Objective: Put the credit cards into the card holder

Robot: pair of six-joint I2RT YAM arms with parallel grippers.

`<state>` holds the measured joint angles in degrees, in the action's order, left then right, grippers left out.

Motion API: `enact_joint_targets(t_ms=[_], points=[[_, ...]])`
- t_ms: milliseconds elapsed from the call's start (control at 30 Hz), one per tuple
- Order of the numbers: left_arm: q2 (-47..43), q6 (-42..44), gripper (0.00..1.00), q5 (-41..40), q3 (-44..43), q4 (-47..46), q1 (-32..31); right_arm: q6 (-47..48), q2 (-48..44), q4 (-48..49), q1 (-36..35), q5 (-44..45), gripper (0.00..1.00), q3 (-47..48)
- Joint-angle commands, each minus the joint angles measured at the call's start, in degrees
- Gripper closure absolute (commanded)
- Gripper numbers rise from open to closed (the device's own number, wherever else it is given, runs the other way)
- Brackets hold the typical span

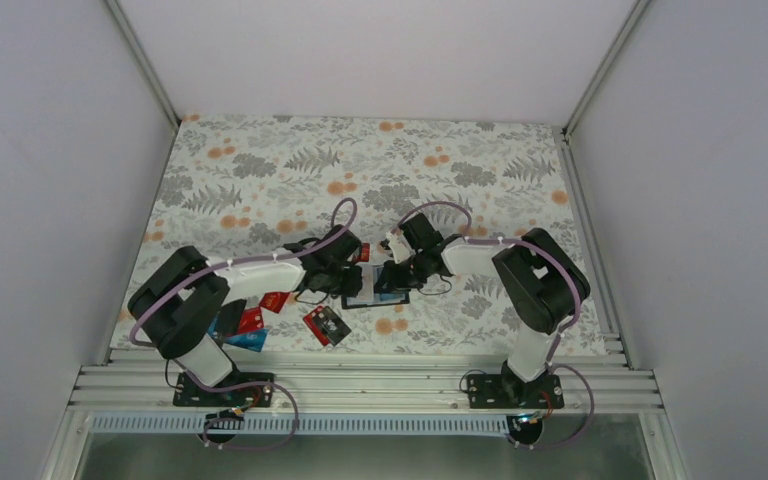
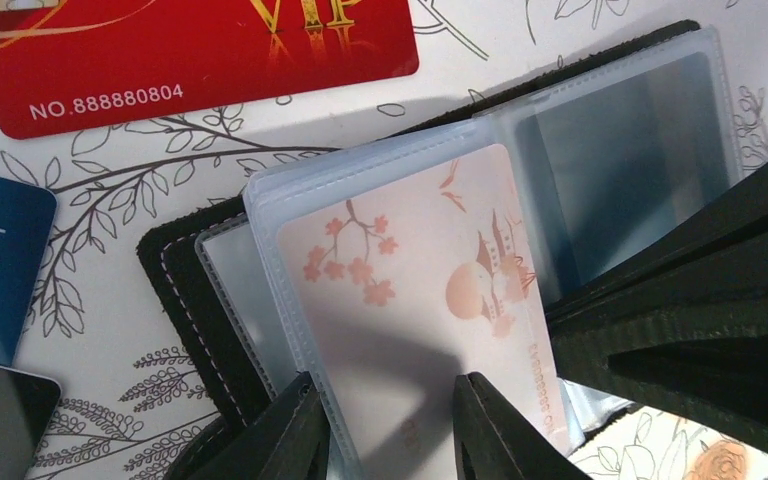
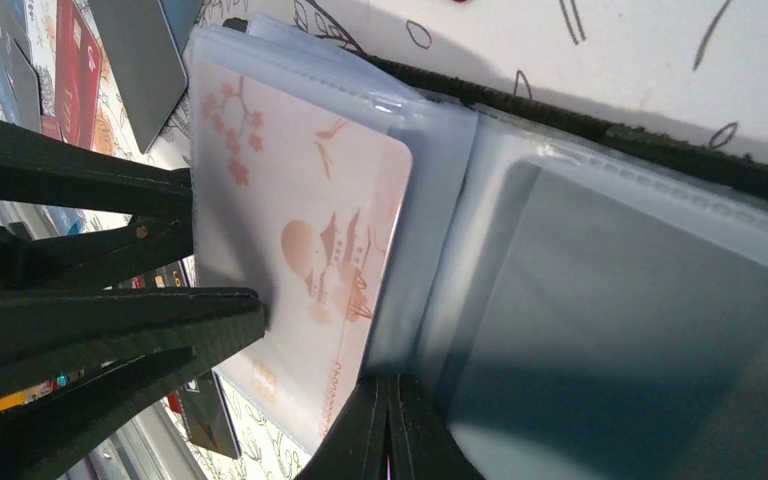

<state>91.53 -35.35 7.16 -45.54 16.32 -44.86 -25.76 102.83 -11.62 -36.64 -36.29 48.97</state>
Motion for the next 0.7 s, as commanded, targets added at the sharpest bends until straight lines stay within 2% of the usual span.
enact_joint_targets(t_ms=[0, 367, 667], points=[[2.29, 0.76, 0.67, -5.34, -4.95, 7.73, -2.51, 1.32, 3.19, -0.25, -0.06, 3.55, 0.96, -1.13], [3.67, -1.18, 0.67, -9.78, -11.21, 14.61, -5.19, 2.09, 2.05, -1.09, 0.08, 4.07, 0.95, -1.59], [3.42, -1.36, 0.67, -8.83, -13.19, 14.64, -5.84, 2.47, 1.65, -1.26, 0.32, 3.84, 0.95, -1.35]])
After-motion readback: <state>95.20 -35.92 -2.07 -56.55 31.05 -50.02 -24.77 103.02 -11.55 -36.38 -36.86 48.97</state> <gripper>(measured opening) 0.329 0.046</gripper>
